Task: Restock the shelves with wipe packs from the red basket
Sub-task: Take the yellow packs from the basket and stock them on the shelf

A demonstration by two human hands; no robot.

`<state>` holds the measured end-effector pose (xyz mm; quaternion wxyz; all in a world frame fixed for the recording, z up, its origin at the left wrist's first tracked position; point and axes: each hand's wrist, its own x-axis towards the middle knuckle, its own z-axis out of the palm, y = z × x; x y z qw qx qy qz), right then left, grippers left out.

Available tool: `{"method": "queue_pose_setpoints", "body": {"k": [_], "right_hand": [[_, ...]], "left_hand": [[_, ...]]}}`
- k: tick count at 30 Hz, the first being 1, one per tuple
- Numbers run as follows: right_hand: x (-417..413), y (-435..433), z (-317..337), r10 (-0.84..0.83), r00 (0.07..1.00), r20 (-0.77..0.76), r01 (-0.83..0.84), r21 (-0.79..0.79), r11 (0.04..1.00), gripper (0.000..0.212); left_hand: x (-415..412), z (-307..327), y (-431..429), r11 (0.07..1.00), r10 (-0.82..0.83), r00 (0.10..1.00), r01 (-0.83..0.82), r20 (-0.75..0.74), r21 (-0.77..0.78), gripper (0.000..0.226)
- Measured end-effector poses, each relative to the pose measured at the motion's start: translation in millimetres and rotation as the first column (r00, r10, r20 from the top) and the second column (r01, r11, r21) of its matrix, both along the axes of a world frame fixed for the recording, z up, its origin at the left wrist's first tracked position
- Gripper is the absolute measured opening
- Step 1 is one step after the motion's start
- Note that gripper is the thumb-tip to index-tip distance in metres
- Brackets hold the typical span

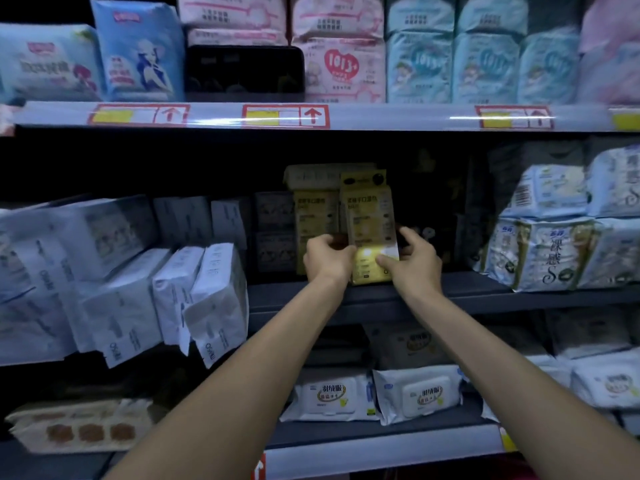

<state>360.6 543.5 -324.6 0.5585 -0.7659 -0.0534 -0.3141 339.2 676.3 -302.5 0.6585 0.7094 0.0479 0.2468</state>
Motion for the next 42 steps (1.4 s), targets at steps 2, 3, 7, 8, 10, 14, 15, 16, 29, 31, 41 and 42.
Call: {"method": "queue_pose_setpoints", "body": {"k": [2,3,7,8,10,14,15,16,29,31,41,42], "right_hand": [[6,-1,-6,-0.039,0.999,-0.018,0.038,-0.036,0.999,0.075],[7,-1,-7,-0.048,0.999,-0.015,0.047,-0.048,0.998,0.075],[-2,-4,-5,-0.071,0.997,-0.025,0.068,-0.086,0.994,0.079],[-7,-7,-4,-0.072,0.997,-0.034,0.069,-0.092,0.993,0.08],[-15,-11,-3,-0.065,0.997,-0.05,0.06,-0.095,0.994,0.082],[-35,-19,2,-0.035,0.998,-0.059,0.027,-0.135,0.99,0.083],[-41,-21,3,-0.027,0.998,-0.06,0.017,-0.164,0.986,0.08],[-47,-22,5,-0.022,0.998,-0.059,0.01,-0.2,0.98,0.076],[-126,-22,14,0.001,0.998,-0.056,-0.029,-0.516,0.856,0.08],[-136,-22,12,-0.018,0.997,-0.076,-0.029,-0.567,0.823,0.085],[-194,-23,-30,-0.095,0.971,-0.22,-0.099,-0.727,0.68,0.11],[-200,-23,-39,-0.087,0.97,-0.227,-0.11,-0.729,0.676,0.109]], "left_hand": [[3,-6,-1,0.999,0.017,0.999,-0.016,-0.031,0.036,0.035],[2,-6,-2,0.998,0.024,0.999,-0.022,-0.032,0.053,0.039],[-5,-6,0,0.992,-0.008,0.999,0.015,-0.052,0.125,0.047],[-9,-6,1,0.988,-0.021,0.998,0.029,-0.058,0.155,0.05],[-17,-5,2,0.974,-0.046,0.997,0.059,-0.063,0.218,0.057],[-40,-5,7,0.923,-0.105,0.993,0.118,-0.053,0.365,0.066],[-47,-5,9,0.908,-0.114,0.992,0.127,-0.056,0.4,0.068],[-54,-5,11,0.892,-0.12,0.991,0.132,-0.056,0.433,0.069],[-129,-6,38,0.529,-0.104,0.994,0.078,-0.027,0.845,0.08],[-139,-7,42,0.448,-0.094,0.995,0.057,-0.017,0.892,0.081],[-183,-62,63,0.266,-0.048,0.998,-0.02,0.034,0.964,0.083],[-188,-72,65,0.262,-0.047,0.998,-0.017,0.031,0.965,0.082]]}}
